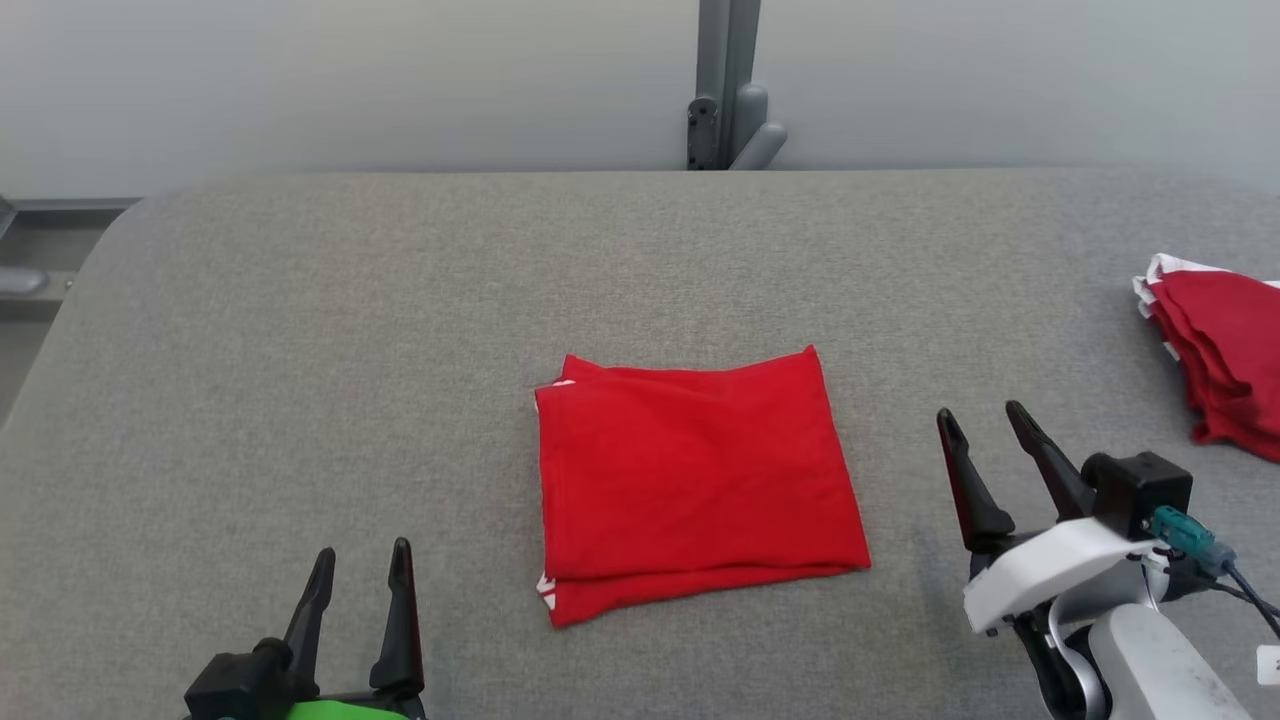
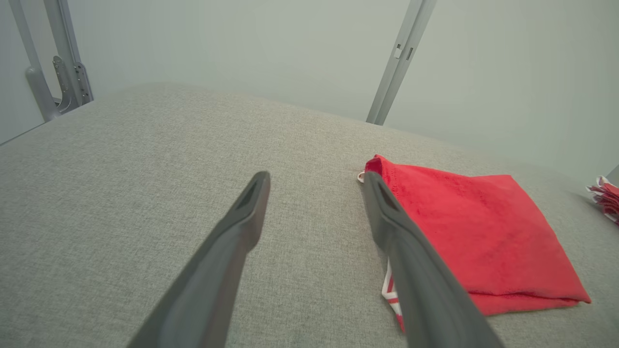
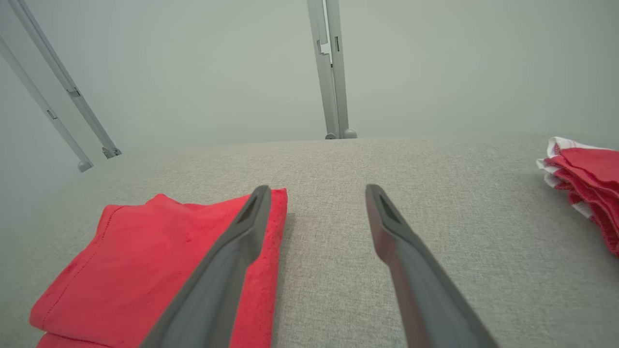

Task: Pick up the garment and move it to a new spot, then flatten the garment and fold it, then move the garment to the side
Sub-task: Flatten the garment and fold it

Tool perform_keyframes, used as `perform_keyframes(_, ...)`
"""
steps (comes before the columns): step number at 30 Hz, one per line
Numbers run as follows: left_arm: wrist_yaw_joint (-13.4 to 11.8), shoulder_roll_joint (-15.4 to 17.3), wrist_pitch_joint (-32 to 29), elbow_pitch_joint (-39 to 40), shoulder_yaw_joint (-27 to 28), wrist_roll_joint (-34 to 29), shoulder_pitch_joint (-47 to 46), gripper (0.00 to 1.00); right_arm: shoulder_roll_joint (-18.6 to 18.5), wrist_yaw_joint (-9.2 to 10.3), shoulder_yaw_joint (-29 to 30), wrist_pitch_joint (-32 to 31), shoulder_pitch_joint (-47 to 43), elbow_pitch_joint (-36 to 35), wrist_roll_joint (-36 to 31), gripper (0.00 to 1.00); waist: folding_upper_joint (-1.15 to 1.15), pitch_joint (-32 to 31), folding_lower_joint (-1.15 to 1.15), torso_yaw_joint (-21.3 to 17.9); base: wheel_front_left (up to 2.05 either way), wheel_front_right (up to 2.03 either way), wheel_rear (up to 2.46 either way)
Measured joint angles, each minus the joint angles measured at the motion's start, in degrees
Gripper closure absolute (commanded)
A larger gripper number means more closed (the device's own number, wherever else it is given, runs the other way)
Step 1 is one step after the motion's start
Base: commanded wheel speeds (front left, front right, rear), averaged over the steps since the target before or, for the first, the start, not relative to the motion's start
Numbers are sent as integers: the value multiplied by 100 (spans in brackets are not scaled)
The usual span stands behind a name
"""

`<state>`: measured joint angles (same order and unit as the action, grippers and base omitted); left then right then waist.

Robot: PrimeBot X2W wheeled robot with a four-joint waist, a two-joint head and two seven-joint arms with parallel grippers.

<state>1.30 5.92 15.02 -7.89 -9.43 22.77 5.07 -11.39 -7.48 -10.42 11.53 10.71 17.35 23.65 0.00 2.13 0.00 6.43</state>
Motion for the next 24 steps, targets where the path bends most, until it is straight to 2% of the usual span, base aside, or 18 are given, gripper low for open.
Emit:
perform_keyframes(6, -38, 2, 0, -19, 131, -192, 154, 0, -11, -1, 142, 322, -374, 55, -536, 0, 0, -273, 0, -263, 0, 0, 0)
perform_keyframes(13, -49, -92, 0, 132, 420, -550, 368, 0, 265, -1, 553, 346, -1082, -962, -1236, 0, 0, -575, 0, -427, 0, 0, 0)
perform_keyframes(19, 111, -201, 0, 333, 680, -877, 557, 0, 503, -1, 734, 346, -1763, -1491, -1614, 0, 0, -792, 0, -410, 0, 0, 0)
perform_keyframes(24, 260, -261, 1, 470, 764, -1131, 744, 0, 569, -1, 650, 346, -2047, -1575, -1673, 0, 0, -860, 0, -347, 0, 0, 0)
